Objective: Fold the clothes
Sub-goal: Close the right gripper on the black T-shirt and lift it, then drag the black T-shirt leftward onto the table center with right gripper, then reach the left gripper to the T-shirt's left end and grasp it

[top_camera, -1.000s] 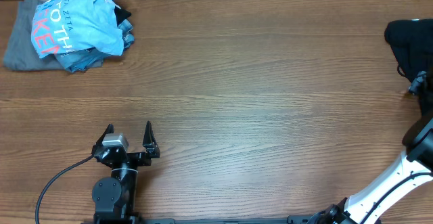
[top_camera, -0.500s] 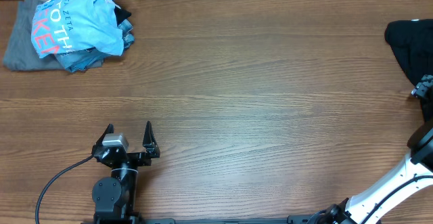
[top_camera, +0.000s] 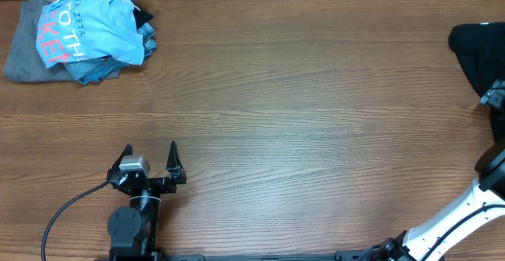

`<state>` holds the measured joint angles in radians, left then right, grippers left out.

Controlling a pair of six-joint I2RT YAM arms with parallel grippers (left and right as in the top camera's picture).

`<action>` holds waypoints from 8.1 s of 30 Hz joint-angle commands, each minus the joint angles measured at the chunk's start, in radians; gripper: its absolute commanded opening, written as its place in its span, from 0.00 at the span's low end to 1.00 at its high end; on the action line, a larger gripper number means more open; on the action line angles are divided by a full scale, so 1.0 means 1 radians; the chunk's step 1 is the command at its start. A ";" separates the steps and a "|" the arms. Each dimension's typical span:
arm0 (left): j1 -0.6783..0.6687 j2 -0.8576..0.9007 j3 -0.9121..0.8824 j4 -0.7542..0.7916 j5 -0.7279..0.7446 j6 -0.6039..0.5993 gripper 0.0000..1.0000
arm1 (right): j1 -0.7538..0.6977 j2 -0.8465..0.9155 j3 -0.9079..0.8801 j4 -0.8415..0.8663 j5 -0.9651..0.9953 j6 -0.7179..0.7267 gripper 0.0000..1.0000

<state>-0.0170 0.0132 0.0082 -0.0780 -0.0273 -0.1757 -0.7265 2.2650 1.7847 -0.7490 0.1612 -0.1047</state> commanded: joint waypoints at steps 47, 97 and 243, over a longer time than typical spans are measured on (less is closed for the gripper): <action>0.008 -0.008 -0.003 0.003 0.002 0.019 1.00 | -0.066 0.037 0.073 -0.049 -0.110 -0.001 0.69; 0.008 -0.008 -0.003 0.003 0.002 0.019 1.00 | -0.040 -0.146 0.070 -0.017 -0.097 0.214 0.04; -0.324 2.042 1.481 -0.753 -0.034 0.074 0.70 | 0.753 -0.430 -0.229 -0.317 -0.266 0.547 1.00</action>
<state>-0.3450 2.0453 1.4700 -0.8379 -0.0505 -0.0883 0.0219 1.8267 1.5555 -1.0737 -0.1223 0.4446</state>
